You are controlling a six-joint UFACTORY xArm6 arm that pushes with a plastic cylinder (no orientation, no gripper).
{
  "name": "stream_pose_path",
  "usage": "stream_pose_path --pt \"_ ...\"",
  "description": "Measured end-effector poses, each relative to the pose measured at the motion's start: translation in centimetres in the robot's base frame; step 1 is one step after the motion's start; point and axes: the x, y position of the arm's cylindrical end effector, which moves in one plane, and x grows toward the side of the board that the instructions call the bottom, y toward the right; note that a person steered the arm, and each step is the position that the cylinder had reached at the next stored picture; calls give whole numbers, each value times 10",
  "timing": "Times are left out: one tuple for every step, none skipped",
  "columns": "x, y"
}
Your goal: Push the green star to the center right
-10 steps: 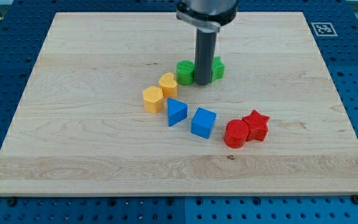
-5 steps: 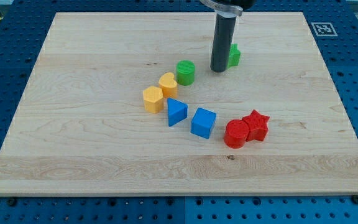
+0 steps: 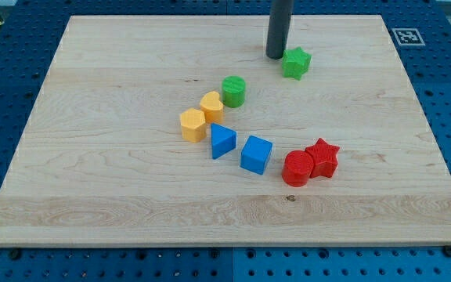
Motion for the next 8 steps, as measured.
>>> stream_pose_path --pt "35 45" --pt "47 70" --pt "43 33" --pt "47 -15" --pt "76 -16" --pt "86 36" --pt "88 92" --pt "88 117"
